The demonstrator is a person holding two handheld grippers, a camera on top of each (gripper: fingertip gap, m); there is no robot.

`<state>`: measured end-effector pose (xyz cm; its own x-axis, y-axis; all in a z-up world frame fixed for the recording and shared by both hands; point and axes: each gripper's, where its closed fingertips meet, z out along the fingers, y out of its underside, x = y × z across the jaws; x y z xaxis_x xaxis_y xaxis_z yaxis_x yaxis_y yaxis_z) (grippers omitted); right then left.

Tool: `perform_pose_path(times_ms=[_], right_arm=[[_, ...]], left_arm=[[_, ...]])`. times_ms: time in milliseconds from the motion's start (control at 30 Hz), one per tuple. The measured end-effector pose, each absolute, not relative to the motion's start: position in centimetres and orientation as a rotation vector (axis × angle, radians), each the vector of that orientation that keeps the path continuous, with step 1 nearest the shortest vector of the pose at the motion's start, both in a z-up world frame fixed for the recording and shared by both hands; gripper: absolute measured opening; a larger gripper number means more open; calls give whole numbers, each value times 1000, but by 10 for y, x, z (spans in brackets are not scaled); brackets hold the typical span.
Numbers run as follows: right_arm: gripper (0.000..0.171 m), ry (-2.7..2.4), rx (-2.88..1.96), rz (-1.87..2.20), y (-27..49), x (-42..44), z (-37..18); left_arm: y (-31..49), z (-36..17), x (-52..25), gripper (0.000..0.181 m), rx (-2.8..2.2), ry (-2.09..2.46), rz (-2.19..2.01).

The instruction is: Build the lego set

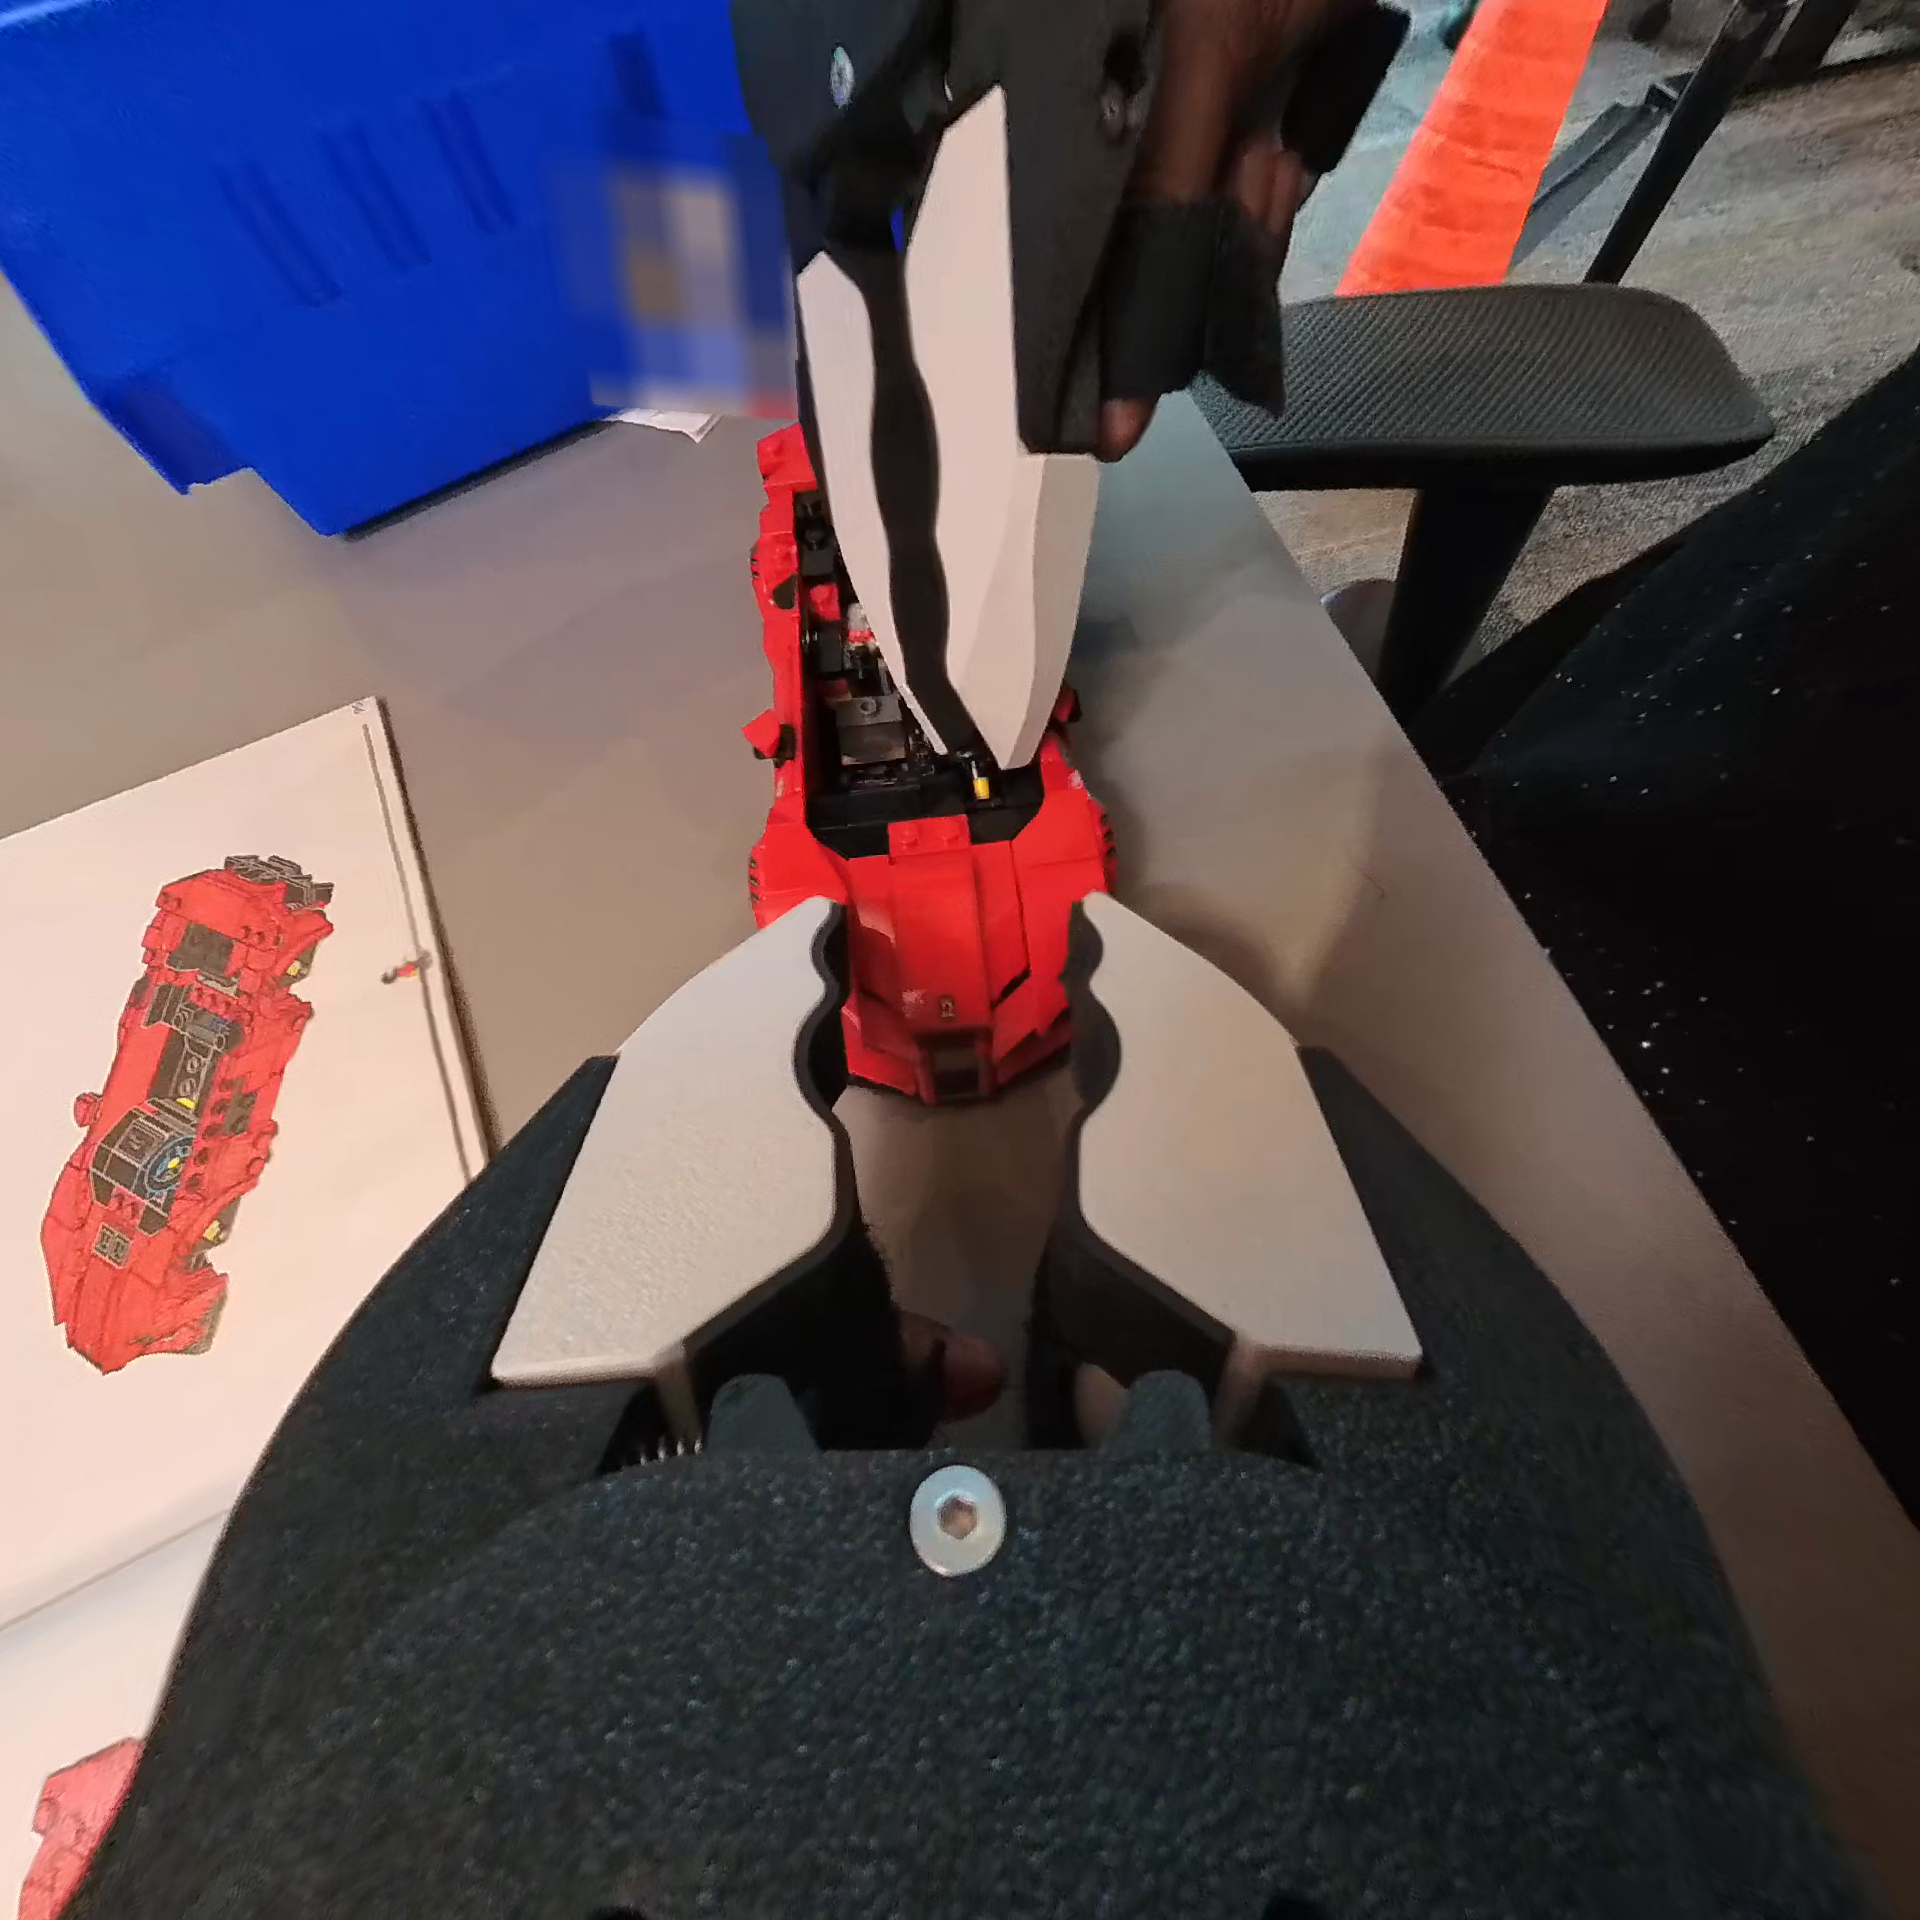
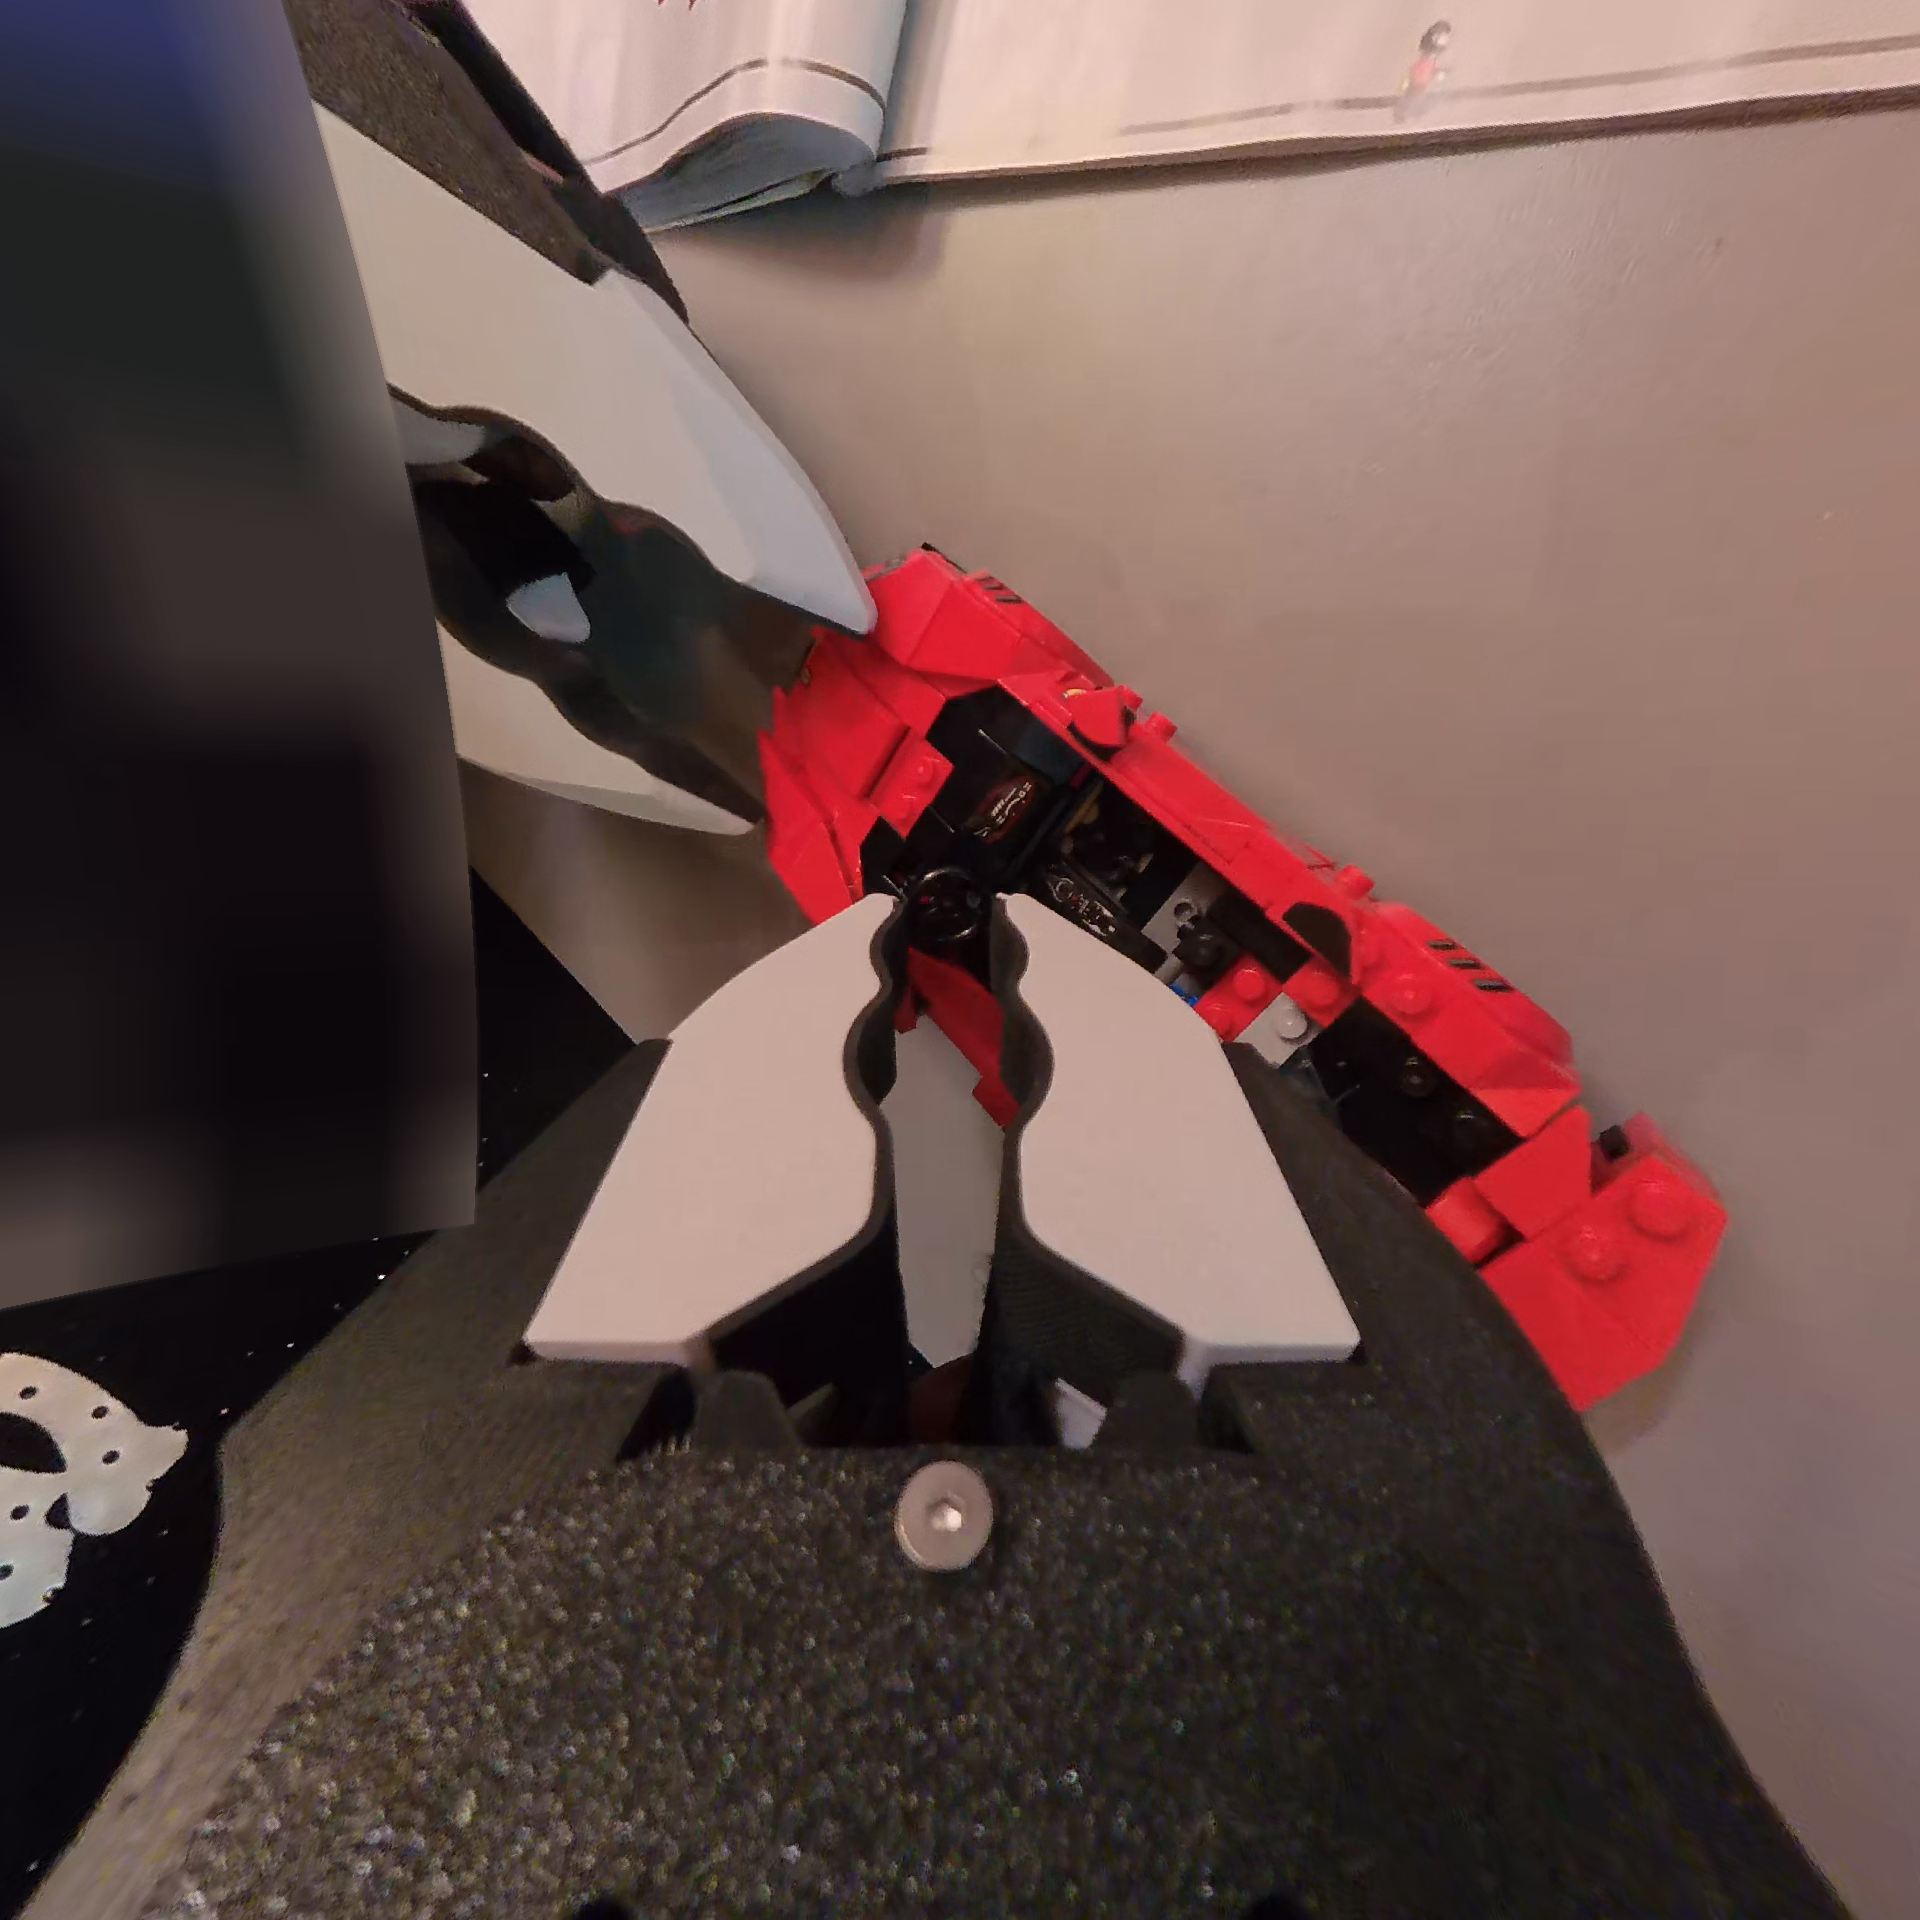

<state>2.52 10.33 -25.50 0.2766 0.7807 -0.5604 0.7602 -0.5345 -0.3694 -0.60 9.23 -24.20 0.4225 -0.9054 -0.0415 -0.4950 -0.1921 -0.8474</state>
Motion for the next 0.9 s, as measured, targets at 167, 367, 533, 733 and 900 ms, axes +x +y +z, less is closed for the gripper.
perform_pose_path(times_ms=[167,367,533,733,900], right_arm=[[15,-1501,-2476,1126,104,25,-254],[15,-1503,-2464,1125,104,25,-255],[15,-1494,-2464,1137,103,24,-255],[15,-1488,-2467,1139,103,24,-255],[15,-1492,-2479,1126,103,23,-255]], left_arm=[[98,-232,-3,19,-1804,1176,-667],[104,-235,6,3,-1819,1268,-637],[108,-246,9,0,-1884,1333,-634],[109,-248,10,0,-1904,1357,-639],[110,-248,9,0,-1899,1350,-620]])
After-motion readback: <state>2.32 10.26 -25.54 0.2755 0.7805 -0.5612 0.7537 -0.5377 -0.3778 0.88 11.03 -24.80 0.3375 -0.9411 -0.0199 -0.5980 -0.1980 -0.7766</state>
